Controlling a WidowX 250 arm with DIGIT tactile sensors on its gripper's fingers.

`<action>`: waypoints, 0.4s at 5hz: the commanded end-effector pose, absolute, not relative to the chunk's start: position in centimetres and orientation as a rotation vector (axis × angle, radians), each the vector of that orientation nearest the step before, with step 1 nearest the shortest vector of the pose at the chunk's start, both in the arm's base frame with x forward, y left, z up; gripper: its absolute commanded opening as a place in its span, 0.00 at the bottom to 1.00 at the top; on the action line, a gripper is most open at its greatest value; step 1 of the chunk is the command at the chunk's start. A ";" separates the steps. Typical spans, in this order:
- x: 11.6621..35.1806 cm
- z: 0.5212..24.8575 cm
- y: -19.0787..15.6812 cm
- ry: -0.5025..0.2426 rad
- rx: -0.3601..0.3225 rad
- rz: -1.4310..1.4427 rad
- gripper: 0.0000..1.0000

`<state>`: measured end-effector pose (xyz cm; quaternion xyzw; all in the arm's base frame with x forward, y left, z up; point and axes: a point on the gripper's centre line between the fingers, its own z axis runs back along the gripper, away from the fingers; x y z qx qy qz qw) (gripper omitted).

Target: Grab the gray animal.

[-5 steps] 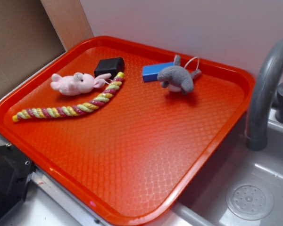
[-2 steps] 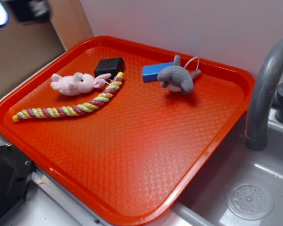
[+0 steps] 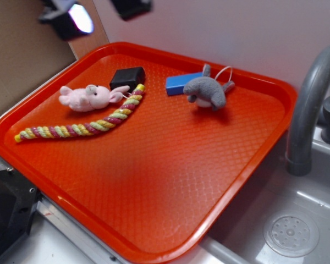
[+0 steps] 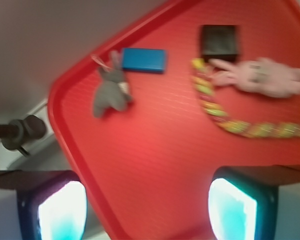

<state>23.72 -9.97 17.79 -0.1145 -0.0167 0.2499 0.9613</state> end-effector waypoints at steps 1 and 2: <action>29.1 14.6 -12.7 -0.166 -0.157 0.551 1.00; 31.0 12.1 -13.5 -0.134 -0.151 0.531 1.00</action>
